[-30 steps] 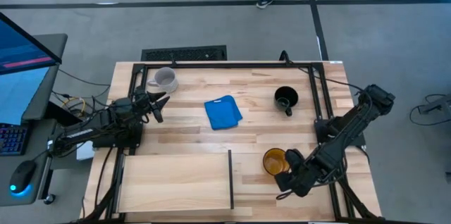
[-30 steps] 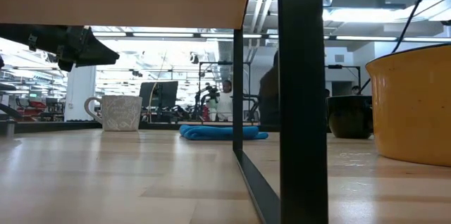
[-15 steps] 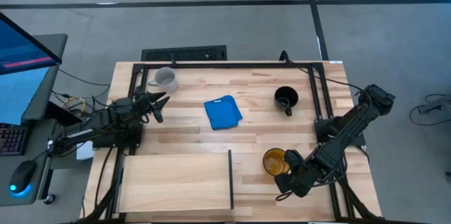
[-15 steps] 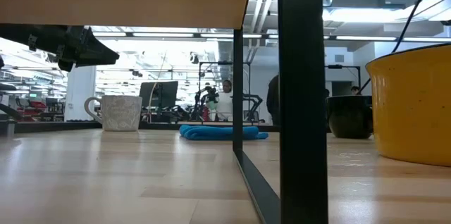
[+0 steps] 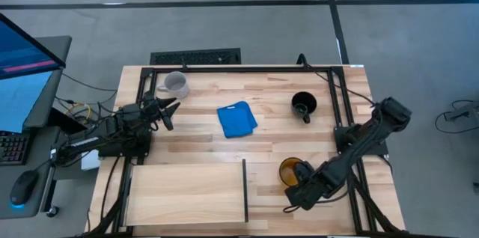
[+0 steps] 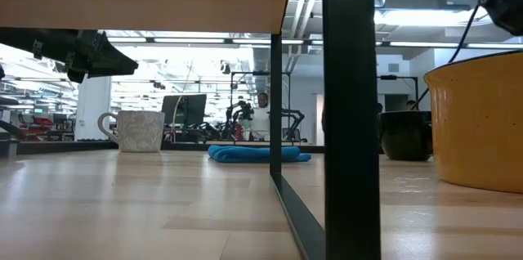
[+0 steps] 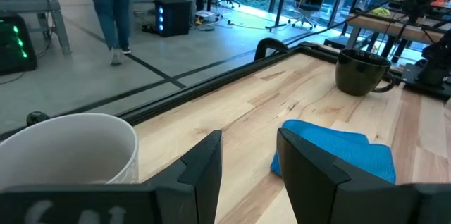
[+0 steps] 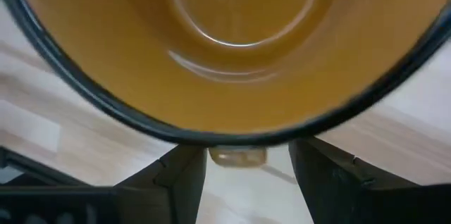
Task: Stack small to large cups/mugs on shelf
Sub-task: Put the yellow mug on the shelf
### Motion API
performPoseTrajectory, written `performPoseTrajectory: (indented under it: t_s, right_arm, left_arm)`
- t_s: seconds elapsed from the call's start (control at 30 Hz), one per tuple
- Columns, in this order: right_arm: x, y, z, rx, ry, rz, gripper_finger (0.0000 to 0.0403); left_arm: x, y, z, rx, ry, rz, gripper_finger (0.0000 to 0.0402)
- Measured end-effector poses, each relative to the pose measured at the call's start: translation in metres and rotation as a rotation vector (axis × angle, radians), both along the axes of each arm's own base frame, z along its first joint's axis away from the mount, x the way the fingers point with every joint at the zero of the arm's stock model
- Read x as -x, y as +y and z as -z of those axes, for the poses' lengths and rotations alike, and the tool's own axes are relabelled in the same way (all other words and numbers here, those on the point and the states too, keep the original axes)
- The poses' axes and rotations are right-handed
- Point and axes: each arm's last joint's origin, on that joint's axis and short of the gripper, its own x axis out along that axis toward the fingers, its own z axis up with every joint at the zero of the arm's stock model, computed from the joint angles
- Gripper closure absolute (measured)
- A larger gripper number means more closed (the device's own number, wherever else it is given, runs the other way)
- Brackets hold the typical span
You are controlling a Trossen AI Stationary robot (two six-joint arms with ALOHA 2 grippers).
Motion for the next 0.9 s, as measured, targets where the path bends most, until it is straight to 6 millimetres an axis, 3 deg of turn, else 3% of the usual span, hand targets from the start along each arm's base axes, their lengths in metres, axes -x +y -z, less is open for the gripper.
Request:
performPoseTrajectory:
  t_s: [0.23,0.9]
  right_arm:
    - [-0.009,0.001,0.014,0.011,0.014,0.013,0.0178]
    - [-0.022,0.000,0.013,-0.042,-0.058,0.023,0.0178]
  left_arm:
    - [0.000,0.000,0.000,0.000,0.000,0.000,0.0274]
    - [0.000,0.000,0.000,0.000,0.001,0.001,0.0274]
